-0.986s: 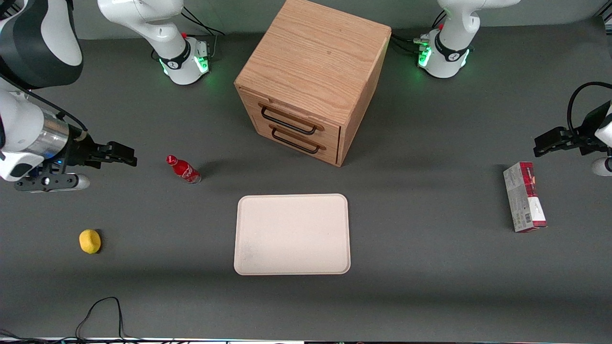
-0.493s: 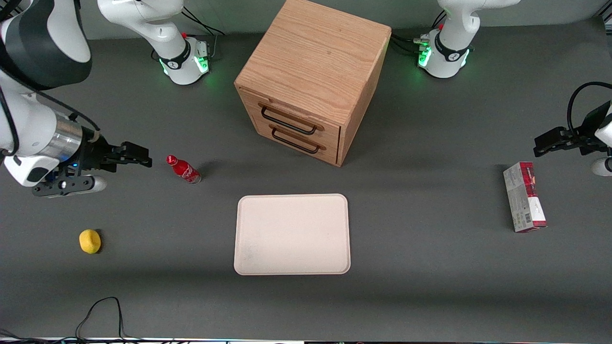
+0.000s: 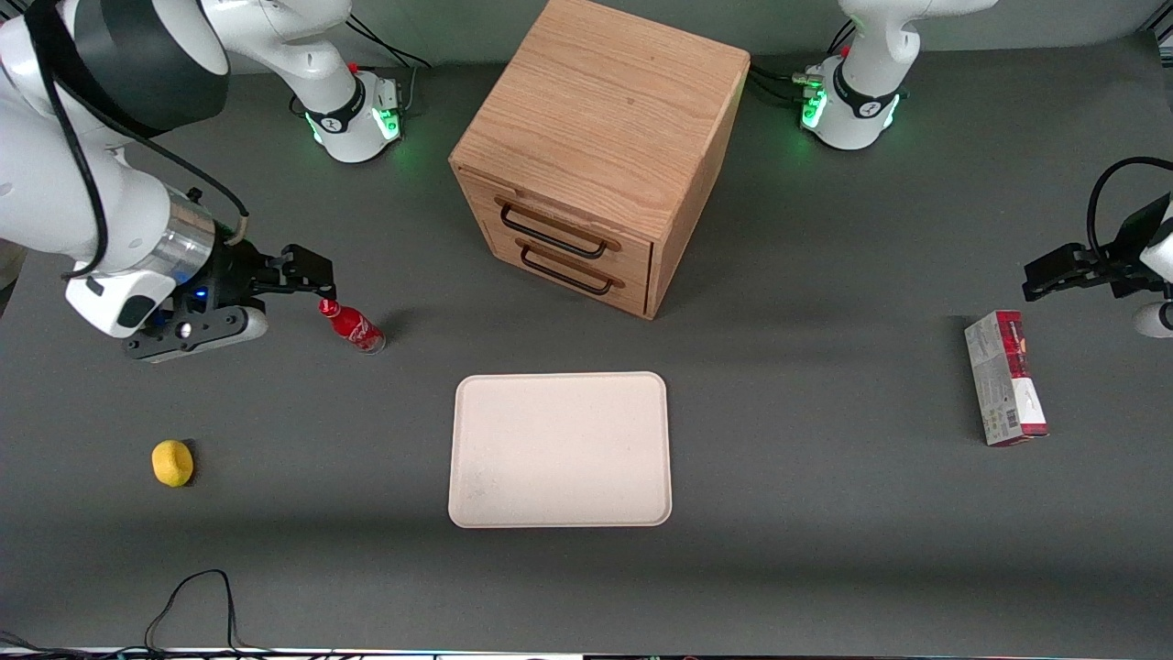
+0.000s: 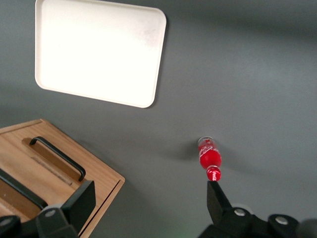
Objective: Open upper drawer
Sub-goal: 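Move the right gripper up toward the cabinet's upper drawer handle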
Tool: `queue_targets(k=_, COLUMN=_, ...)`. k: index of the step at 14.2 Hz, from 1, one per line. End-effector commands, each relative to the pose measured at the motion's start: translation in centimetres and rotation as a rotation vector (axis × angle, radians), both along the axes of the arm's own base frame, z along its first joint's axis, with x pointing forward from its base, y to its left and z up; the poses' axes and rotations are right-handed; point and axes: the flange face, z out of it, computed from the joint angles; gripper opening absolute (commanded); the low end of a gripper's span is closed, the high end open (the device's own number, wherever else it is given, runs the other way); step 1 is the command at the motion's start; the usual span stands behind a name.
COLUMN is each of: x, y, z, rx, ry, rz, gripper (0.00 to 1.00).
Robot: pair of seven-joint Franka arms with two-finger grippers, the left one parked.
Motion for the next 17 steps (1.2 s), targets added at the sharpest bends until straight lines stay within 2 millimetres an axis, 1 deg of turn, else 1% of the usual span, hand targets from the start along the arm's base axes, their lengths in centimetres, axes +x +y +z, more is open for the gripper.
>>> queue_targets(k=1, x=-0.4, y=2.0, z=0.4, rx=0.017, ry=0.014, rz=0.047, gripper=1.00)
queue_targets(k=2, x=-0.6, y=2.3, z=0.4, rx=0.019, ry=0.015, rz=0.053, gripper=1.00)
queue_targets(k=3, x=-0.8, y=3.2, z=0.7, rx=0.021, ry=0.011, rz=0.067, gripper=1.00)
queue_targets(k=4, x=-1.3, y=4.7, z=1.0, rx=0.023, ry=0.004, rz=0.092, gripper=1.00)
queue_targets(k=7, x=-2.6, y=8.7, z=1.0, rx=0.025, ry=-0.006, rz=0.151, gripper=1.00)
queue_targets(k=9, x=-2.7, y=10.0, z=0.7, rx=0.050, ry=-0.008, rz=0.171, gripper=1.00)
queue_targets(k=11, x=-3.0, y=10.9, z=0.5, rx=0.123, ry=0.019, rz=0.173, gripper=1.00)
queue_targets(k=12, x=-3.1, y=11.2, z=0.5, rx=0.139, ry=0.025, rz=0.176, gripper=1.00)
queue_targets(k=13, x=-3.3, y=11.9, z=0.4, rx=0.140, ry=0.026, rz=0.193, gripper=1.00)
queue_targets(k=14, x=-3.7, y=13.0, z=-0.3, rx=0.143, ry=0.031, rz=0.258, gripper=1.00)
queue_targets(k=15, x=-3.3, y=13.4, z=-1.4, rx=0.150, ry=0.036, rz=0.322, gripper=1.00)
queue_targets(k=17, x=-2.8, y=14.0, z=-2.6, rx=0.181, ry=0.041, rz=0.337, gripper=1.00)
